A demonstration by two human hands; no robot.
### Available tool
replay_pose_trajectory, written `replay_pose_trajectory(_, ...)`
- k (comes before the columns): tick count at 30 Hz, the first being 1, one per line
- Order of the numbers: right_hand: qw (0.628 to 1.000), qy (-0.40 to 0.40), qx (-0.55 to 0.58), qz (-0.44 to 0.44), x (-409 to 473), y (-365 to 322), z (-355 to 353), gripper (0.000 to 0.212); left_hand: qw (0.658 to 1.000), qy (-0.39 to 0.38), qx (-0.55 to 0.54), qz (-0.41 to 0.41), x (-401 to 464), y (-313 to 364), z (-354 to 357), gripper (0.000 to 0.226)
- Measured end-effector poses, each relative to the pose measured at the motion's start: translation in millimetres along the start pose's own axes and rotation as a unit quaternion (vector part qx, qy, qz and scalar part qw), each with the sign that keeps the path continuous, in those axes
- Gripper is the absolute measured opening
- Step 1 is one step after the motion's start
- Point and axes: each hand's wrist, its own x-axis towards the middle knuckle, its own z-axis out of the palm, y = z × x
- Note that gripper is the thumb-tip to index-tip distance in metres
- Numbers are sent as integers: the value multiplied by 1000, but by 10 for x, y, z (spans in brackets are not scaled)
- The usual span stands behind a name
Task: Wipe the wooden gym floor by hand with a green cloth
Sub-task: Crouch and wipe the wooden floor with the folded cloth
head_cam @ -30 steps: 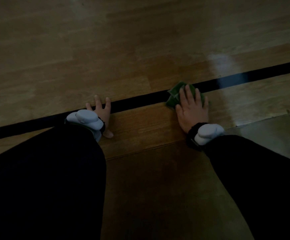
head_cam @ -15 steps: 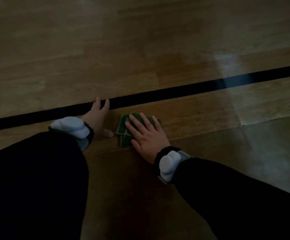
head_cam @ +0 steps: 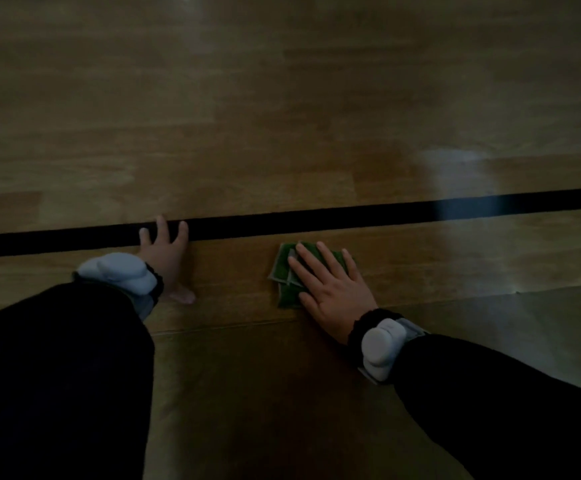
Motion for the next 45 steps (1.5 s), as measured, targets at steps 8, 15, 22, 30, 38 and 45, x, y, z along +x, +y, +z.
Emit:
replay_pose_trajectory(8,988,29,27,148,759,396,-362,57,999,-12,-37,17,5,9,-3,129)
replay_pose_trajectory(15,988,17,6,151,776,266,-388,59,999,-26,-40,24,-34,40,-69,129)
replay_pose_trajectory(22,999,-46,-12,-6,518,-349,-319,60,999,-26,-26,15,-5,38,-77,133)
replay_pose_trajectory(30,987,-42,-37,-149,376,-873,-35,57,1000,0,-16,20,6,33,-88,122)
replay_pose_trajectory(38,998,-32,-30,-46,732,-584,-279,56,999,-22,-29,31,-38,-10,-120,131)
replay_pose_trajectory(45,995,21,28,97,1190,-167,-467,56,998,-20,-60,23,-37,9,-105,134)
